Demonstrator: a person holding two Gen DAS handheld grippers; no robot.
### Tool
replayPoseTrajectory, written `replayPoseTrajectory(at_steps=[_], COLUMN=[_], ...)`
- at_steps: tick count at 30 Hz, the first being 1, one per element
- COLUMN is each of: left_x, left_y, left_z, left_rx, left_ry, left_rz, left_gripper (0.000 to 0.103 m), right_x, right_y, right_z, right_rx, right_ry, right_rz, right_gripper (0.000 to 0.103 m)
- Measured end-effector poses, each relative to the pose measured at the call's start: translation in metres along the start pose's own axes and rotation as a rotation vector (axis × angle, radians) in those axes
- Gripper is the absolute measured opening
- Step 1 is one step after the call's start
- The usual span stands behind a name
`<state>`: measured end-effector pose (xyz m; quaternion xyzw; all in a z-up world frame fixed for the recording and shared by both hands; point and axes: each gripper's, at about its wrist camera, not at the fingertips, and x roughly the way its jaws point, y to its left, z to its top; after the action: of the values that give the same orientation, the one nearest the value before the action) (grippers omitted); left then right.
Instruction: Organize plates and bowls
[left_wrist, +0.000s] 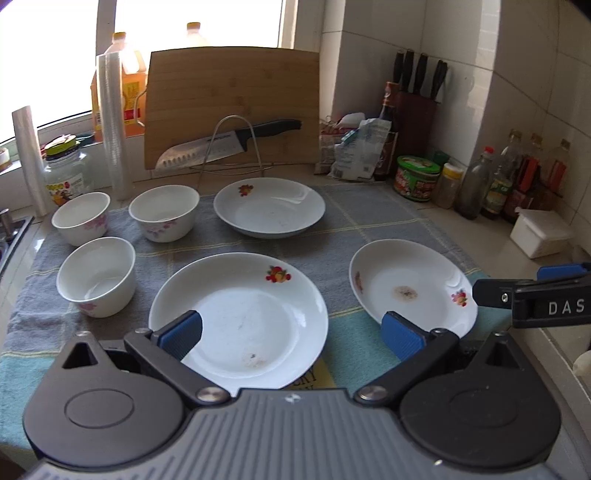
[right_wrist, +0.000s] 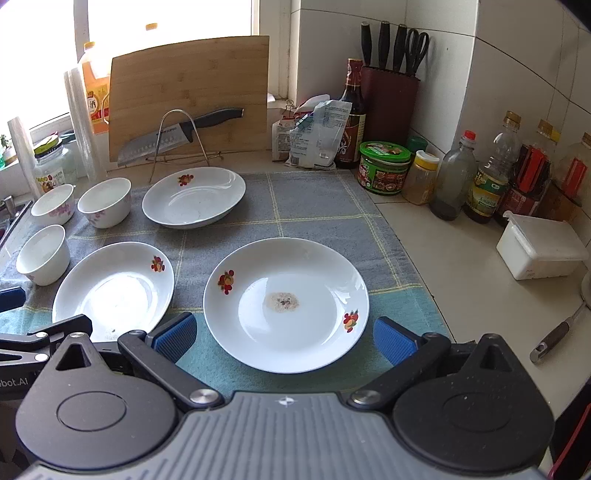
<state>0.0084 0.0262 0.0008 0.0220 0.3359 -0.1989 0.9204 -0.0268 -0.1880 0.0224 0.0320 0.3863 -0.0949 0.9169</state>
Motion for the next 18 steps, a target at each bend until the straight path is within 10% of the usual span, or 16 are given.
replayPoseTrajectory(at_steps=[18], left_x=[0.029], left_y=[-0.046], left_z=[-0.007], left_rx=[0.151], left_ry=[-0.004], left_rz=[-0.153], left_gripper=[0.102], right_x=[0.032], right_y=[-0.047], right_z=[0.016], right_rx=[0.024], right_ry=[0.011], right_rz=[0.024], right_gripper=[0.103])
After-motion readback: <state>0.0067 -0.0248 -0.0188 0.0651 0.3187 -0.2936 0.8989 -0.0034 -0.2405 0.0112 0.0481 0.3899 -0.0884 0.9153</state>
